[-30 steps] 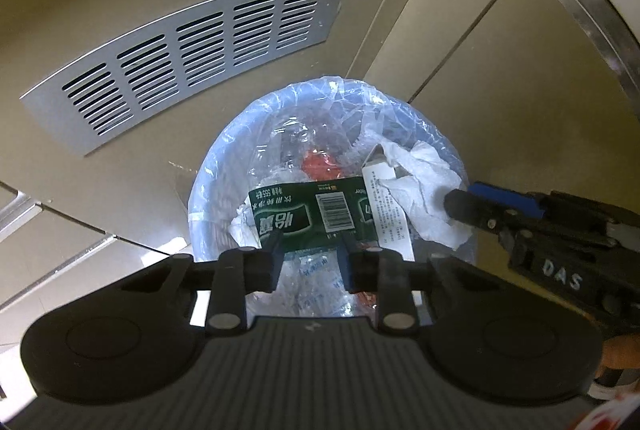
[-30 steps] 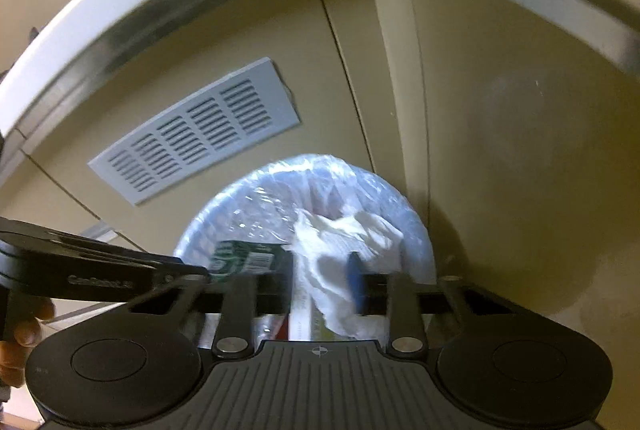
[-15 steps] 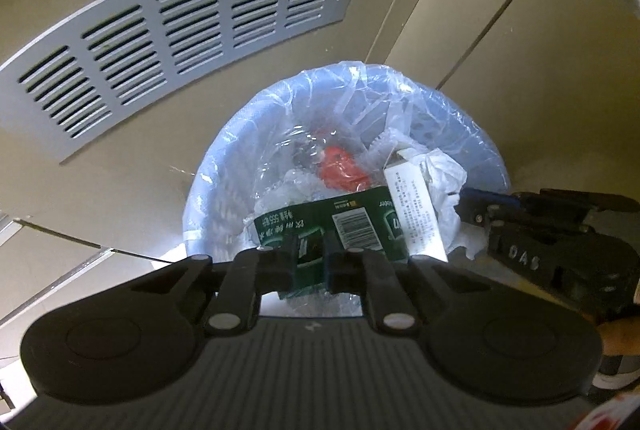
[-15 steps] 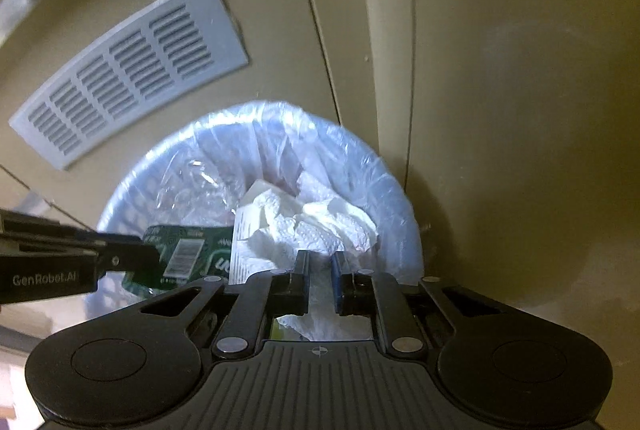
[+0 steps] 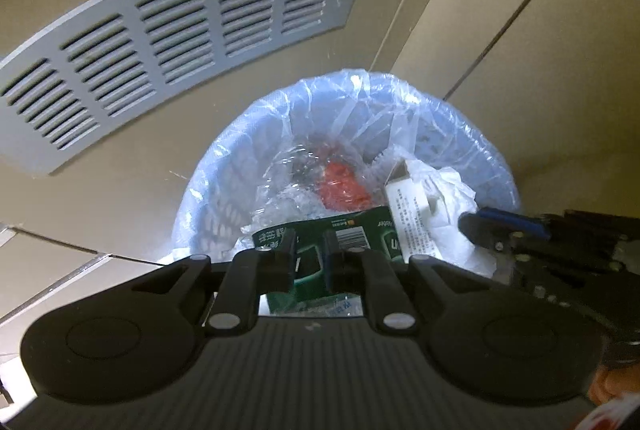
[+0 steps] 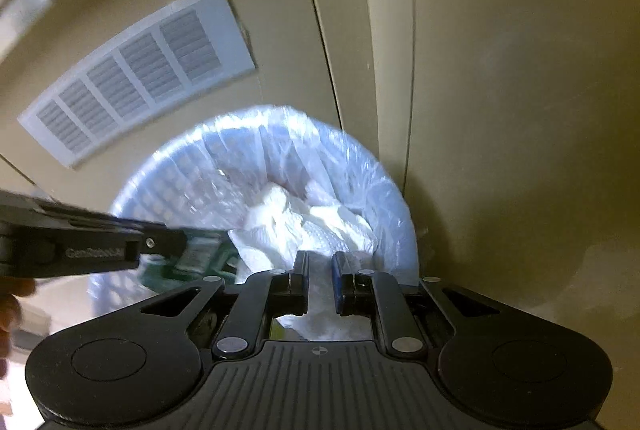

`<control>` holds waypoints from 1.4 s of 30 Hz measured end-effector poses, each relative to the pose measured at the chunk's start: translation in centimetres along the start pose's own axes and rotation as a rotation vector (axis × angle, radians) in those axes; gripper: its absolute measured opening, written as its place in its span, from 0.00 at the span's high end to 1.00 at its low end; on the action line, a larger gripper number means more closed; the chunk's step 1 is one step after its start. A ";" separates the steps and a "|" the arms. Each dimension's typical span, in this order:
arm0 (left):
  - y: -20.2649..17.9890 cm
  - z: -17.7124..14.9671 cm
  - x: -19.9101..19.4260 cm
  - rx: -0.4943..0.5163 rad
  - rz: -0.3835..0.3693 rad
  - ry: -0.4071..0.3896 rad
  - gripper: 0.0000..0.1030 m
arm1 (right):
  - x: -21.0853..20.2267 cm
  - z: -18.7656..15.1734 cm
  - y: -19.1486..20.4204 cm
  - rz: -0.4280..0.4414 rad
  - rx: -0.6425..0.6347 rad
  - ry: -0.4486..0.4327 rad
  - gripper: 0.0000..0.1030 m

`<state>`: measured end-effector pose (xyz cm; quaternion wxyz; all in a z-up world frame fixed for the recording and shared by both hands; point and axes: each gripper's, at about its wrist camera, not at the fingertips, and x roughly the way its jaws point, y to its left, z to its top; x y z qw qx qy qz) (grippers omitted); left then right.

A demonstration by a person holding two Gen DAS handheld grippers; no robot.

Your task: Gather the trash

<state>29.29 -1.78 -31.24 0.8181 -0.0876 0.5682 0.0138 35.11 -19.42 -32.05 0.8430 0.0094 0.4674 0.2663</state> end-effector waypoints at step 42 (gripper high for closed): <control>7.6 -14.1 -37.1 0.231 -0.111 -0.318 0.33 | -32.2 -10.3 22.2 -0.087 0.252 -0.263 0.40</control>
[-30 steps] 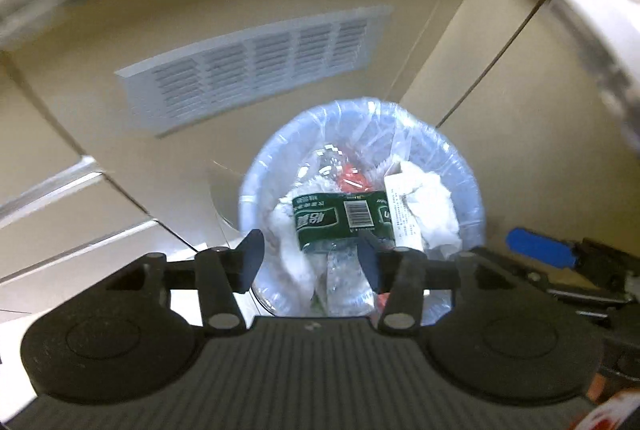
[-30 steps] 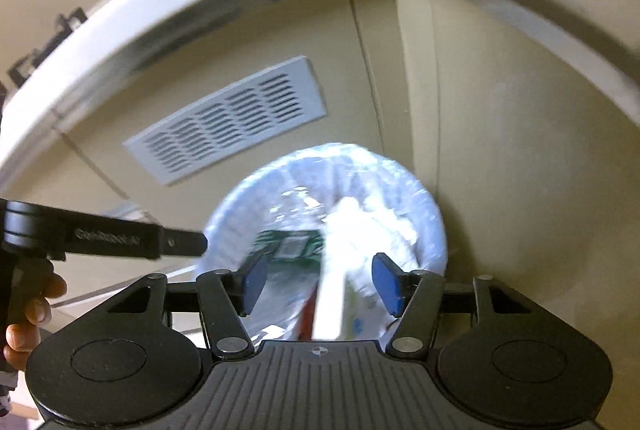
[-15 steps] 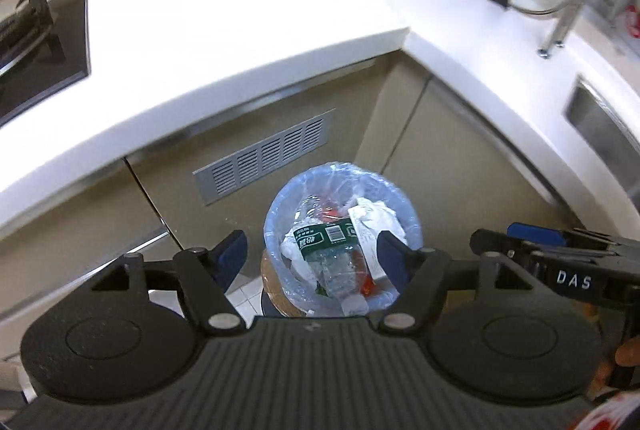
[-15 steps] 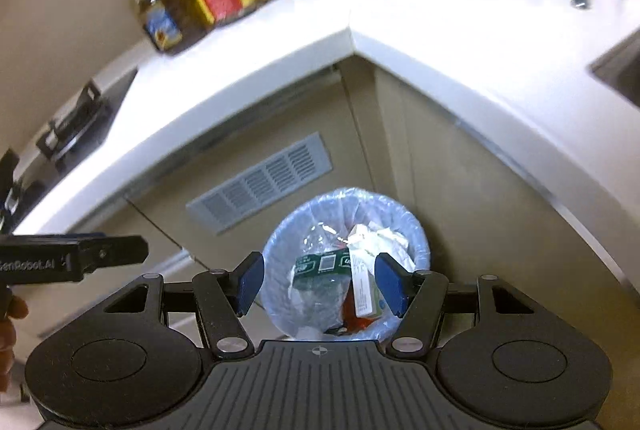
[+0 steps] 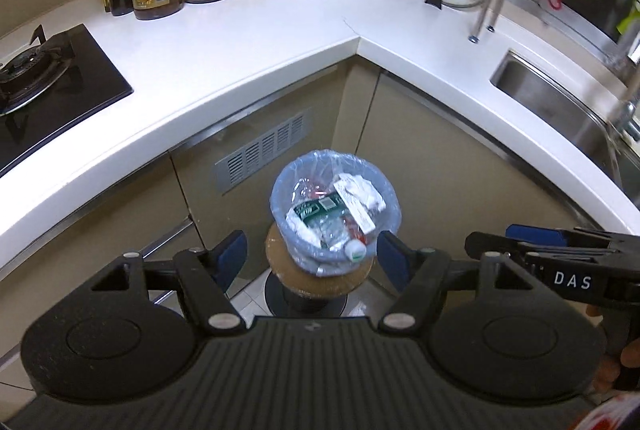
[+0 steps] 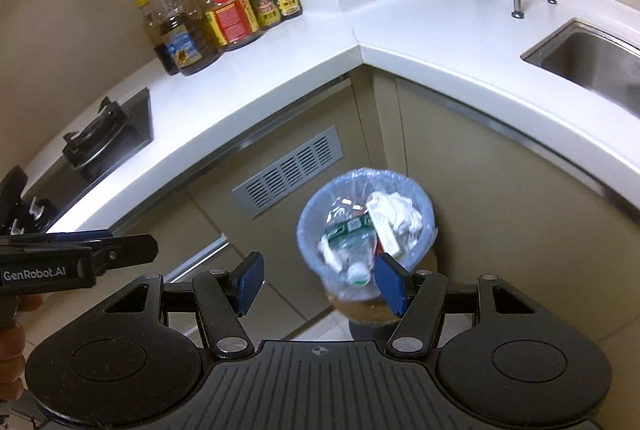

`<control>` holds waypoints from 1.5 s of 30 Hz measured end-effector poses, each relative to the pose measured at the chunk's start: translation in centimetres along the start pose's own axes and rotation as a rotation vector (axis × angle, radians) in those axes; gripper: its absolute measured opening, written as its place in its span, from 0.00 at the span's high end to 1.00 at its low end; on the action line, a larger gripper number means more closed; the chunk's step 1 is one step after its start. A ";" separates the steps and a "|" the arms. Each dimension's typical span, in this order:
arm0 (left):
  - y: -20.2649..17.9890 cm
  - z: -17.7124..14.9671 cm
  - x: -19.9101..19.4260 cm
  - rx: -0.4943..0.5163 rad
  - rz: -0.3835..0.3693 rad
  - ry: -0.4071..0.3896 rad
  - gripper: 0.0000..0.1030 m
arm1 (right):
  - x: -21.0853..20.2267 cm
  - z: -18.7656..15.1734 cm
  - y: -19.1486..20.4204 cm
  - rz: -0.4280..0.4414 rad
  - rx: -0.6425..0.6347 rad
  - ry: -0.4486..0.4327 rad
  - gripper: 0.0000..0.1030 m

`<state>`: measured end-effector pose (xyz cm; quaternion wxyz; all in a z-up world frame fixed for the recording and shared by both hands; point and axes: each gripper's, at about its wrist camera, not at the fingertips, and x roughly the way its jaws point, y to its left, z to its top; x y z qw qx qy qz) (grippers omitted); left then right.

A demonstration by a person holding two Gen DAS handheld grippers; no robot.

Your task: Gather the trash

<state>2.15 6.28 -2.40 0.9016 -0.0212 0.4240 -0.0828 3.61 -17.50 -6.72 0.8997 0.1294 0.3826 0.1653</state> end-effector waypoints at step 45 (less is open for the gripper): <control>-4.9 -1.0 -4.0 0.033 0.010 -0.030 0.31 | -6.1 0.2 -1.2 0.045 -0.064 -0.017 0.40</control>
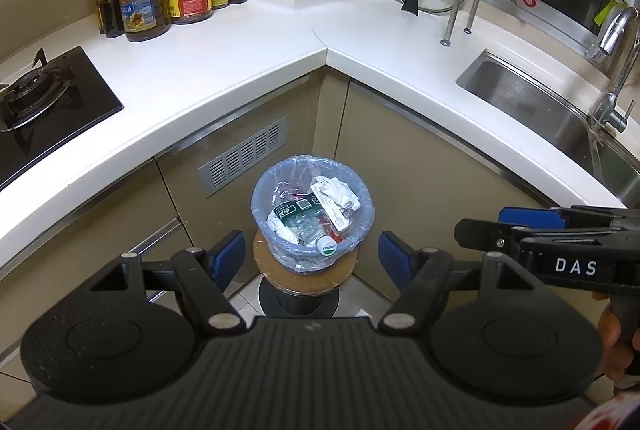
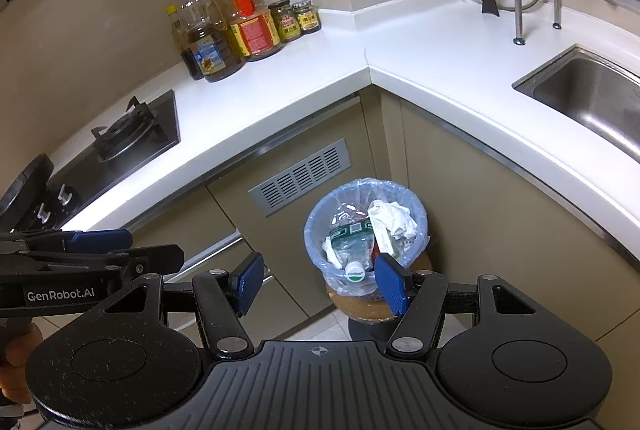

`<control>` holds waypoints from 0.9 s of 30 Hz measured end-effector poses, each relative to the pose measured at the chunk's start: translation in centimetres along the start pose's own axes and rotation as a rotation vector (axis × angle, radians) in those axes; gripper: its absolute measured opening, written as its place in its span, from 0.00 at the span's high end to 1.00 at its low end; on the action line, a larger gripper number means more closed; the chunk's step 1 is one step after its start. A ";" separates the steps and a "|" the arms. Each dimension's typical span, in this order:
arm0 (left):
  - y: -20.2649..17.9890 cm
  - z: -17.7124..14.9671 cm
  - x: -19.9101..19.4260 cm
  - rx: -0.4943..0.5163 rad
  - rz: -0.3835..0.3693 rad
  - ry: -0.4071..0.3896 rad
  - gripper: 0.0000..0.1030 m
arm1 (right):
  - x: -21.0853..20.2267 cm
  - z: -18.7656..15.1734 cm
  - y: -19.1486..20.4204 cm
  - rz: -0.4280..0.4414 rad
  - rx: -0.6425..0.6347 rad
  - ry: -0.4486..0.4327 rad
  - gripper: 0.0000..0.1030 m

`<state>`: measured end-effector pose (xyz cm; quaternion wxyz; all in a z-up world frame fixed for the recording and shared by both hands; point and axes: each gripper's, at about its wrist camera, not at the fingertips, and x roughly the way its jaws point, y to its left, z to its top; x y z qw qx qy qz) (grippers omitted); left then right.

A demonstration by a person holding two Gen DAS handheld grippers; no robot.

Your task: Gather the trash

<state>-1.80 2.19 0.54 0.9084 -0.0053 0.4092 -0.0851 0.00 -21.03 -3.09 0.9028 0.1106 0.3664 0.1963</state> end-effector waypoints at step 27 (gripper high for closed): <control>0.1 0.1 0.2 0.006 -0.010 0.001 0.31 | -0.2 0.1 -0.3 -0.005 0.007 -0.002 0.40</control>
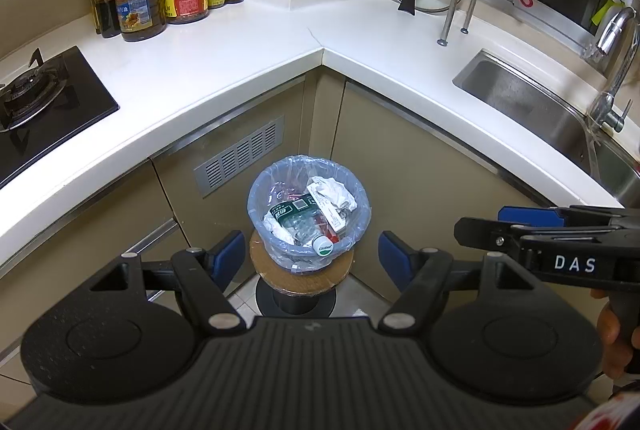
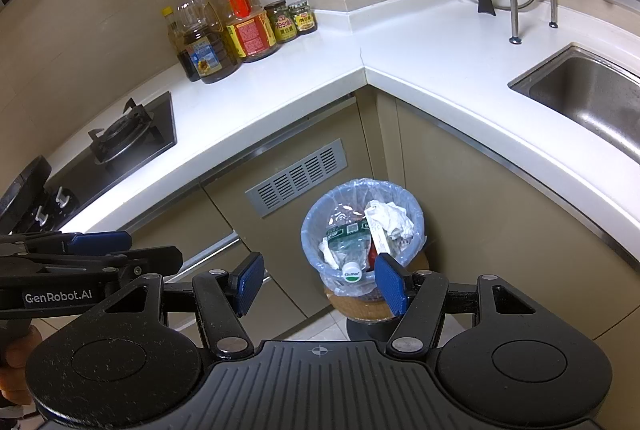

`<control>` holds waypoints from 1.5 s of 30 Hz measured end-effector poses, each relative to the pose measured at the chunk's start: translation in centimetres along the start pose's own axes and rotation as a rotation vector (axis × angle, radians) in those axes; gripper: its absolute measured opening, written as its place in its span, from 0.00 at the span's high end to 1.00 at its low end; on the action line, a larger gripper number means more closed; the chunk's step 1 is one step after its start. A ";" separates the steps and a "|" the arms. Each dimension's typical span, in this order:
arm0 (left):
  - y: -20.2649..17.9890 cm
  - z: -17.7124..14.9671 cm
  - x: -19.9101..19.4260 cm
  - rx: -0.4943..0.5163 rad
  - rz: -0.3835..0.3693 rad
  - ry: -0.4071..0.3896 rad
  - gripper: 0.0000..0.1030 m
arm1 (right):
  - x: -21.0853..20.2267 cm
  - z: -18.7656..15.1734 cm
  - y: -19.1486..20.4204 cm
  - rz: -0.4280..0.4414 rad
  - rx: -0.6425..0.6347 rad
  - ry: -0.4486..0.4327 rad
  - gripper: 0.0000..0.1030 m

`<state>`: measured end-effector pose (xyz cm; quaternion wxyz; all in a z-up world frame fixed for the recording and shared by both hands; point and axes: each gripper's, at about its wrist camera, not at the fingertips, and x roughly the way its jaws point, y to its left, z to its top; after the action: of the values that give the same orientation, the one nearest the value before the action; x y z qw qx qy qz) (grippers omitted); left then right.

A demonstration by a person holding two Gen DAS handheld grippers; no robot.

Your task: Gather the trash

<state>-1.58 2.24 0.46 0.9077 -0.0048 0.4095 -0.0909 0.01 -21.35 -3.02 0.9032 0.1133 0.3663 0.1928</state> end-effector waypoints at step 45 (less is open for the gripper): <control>-0.6 0.2 0.7 0.001 -0.011 0.007 0.31 | 0.2 0.2 -0.9 -0.004 0.006 0.008 0.40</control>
<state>-1.14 1.48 0.12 0.9057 -0.0060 0.4128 -0.0961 0.49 -22.07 -3.31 0.9018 0.1147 0.3706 0.1903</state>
